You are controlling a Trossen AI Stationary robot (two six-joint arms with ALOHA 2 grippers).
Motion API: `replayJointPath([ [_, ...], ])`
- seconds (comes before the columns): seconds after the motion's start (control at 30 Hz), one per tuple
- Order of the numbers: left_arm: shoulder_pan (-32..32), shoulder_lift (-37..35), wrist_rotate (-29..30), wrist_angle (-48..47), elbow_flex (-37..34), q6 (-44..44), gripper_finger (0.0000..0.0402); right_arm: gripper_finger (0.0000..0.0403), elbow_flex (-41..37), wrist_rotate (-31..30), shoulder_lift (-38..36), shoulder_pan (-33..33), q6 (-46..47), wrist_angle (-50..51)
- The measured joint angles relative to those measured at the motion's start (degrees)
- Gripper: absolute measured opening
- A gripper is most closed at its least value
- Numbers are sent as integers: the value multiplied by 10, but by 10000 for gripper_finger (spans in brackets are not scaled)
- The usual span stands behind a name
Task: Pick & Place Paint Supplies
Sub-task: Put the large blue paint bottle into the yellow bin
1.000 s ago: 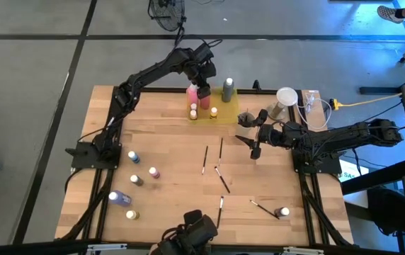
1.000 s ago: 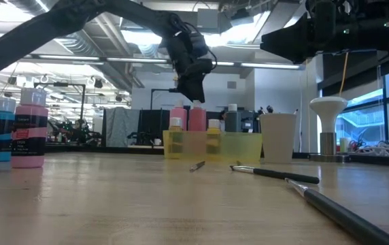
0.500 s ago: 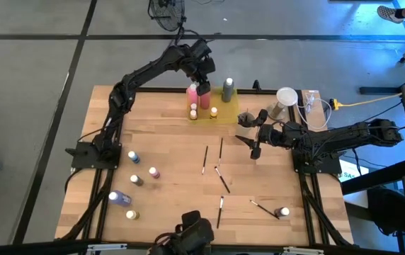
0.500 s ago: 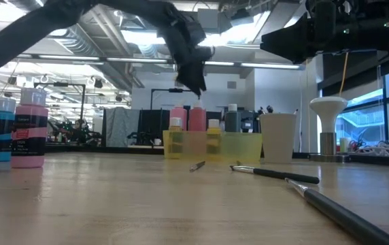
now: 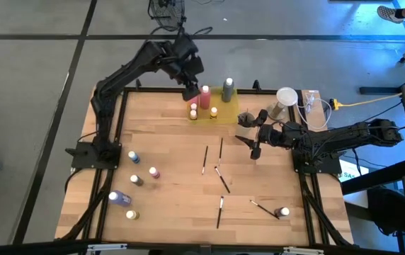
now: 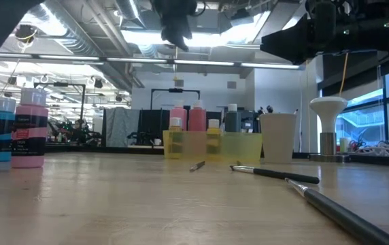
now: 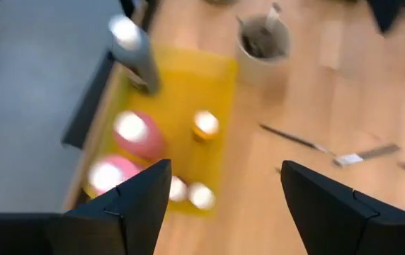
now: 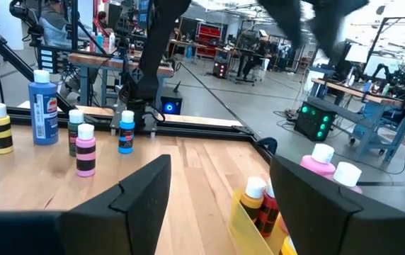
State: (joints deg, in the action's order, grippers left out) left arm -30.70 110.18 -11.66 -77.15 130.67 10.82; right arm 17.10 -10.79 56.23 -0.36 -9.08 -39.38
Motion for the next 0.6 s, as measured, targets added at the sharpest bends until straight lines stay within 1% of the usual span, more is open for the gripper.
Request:
replayJointPath([
  [0.07,18,-8,0,-33,0,-23,263,245,0,0,0,0,1,5],
  [0.2,57,-16,0,-129,0,-72,263,245,0,0,0,0,5,30],
  [0.27,79,-19,0,-126,-6,-100,262,245,0,0,0,0,10,48],
  [0.43,130,-47,-2,-128,-21,-199,262,245,0,5,0,0,32,79],
  [0.5,149,-55,0,-128,-26,-214,262,245,0,13,0,0,42,85],
  [0.6,179,-72,22,-129,-28,-241,262,245,0,39,0,0,51,84],
])
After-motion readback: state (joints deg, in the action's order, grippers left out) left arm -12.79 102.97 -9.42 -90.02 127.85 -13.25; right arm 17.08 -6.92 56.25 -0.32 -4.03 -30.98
